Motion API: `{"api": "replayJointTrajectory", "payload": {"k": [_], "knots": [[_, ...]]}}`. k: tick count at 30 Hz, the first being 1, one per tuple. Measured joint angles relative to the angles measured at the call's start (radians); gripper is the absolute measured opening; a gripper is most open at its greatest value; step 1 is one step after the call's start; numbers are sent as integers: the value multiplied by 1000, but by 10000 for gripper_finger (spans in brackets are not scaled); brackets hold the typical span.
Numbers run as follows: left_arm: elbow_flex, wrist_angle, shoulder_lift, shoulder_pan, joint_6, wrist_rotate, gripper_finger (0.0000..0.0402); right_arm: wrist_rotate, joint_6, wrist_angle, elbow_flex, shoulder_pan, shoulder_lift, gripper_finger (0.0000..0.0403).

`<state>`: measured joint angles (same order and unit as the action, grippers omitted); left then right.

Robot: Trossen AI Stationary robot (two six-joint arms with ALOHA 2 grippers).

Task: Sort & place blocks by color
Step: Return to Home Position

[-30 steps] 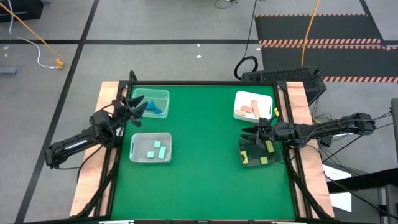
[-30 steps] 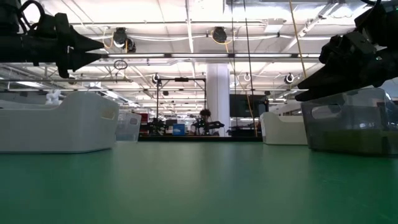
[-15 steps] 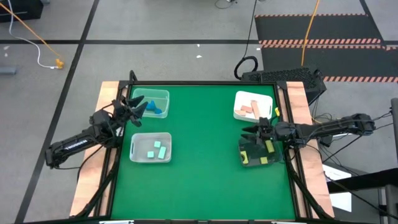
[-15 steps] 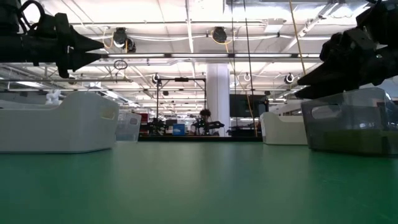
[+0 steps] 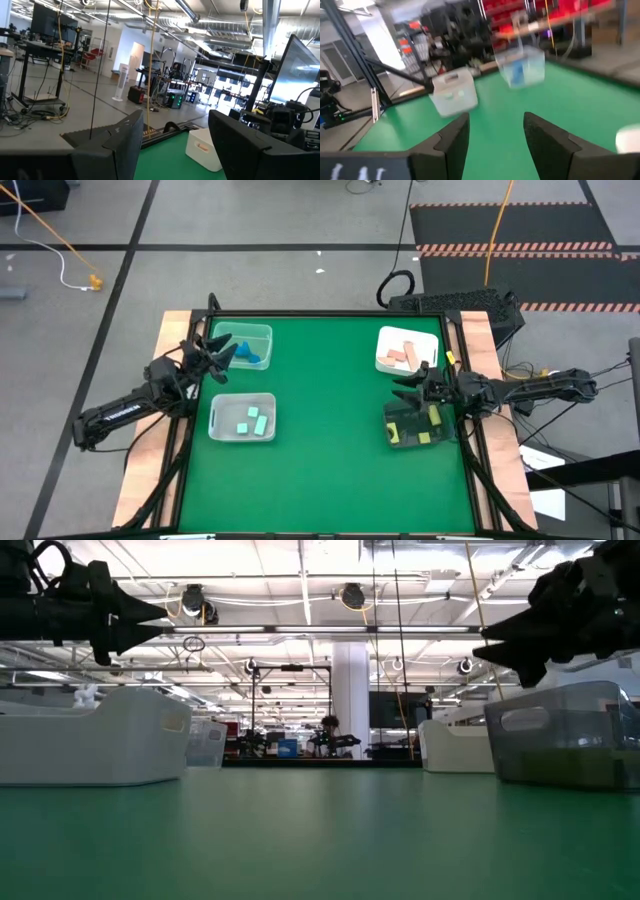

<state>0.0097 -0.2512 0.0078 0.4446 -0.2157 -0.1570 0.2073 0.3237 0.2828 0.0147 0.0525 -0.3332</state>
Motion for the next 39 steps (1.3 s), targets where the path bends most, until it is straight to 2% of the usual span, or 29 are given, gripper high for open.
{"api": "replayJointTrajectory", "payload": {"k": [10, 17, 34, 39], "knots": [[0, 0, 0, 0, 0, 0, 225, 0, -458, 190, 0, -1, 124, 180], [0, 0, 0, 0, 1, 0, 225, 1, -637, 203, 0, -56, 201, 180], [0, 0, 0, 0, 0, 0, 225, 1, -598, 200, 0, -376, 218, 180], [0, 0, 0, 0, 0, 0, 225, 1, -598, 200, 0, -438, 218, 180]]}}
